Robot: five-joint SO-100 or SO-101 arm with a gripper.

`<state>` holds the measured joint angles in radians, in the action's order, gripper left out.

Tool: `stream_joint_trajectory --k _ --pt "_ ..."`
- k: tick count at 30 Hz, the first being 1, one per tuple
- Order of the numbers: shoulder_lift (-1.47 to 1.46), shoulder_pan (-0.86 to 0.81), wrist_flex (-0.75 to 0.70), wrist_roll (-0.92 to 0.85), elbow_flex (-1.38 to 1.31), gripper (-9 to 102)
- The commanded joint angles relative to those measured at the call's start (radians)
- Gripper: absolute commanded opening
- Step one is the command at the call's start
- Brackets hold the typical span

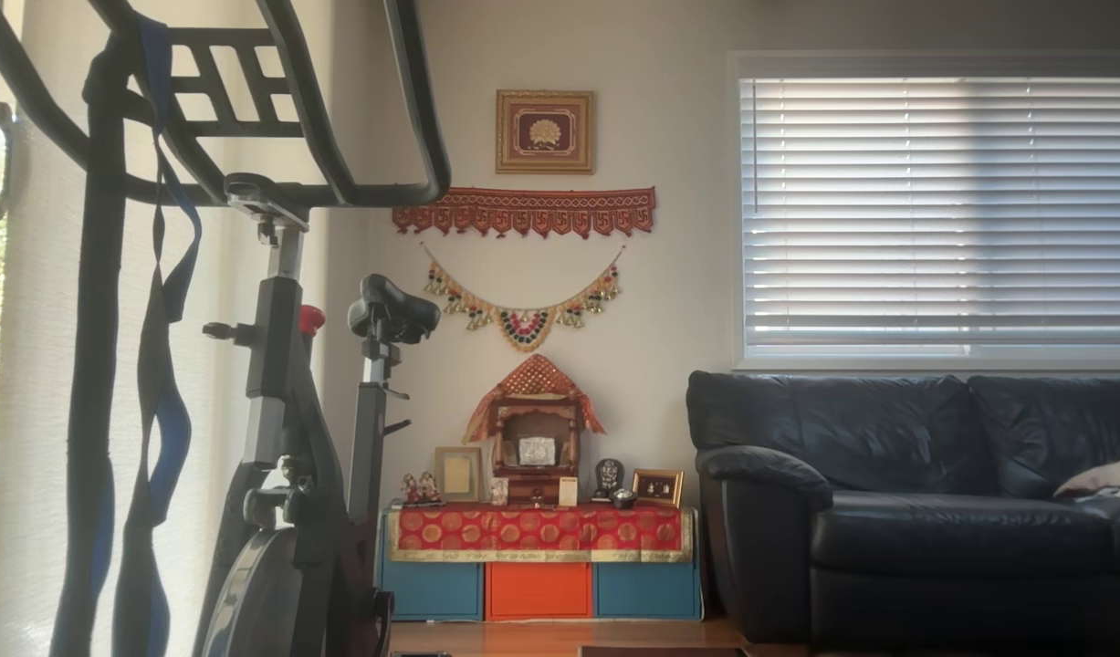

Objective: Sort medicines into box.

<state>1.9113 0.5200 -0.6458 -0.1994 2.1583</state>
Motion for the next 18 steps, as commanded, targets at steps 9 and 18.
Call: stream_joint_trajectory --k 9,18 --pt "0.08 -0.031 0.048 -0.029 -0.008 17" --pt "0.087 -0.034 0.063 -0.044 0.005 15"
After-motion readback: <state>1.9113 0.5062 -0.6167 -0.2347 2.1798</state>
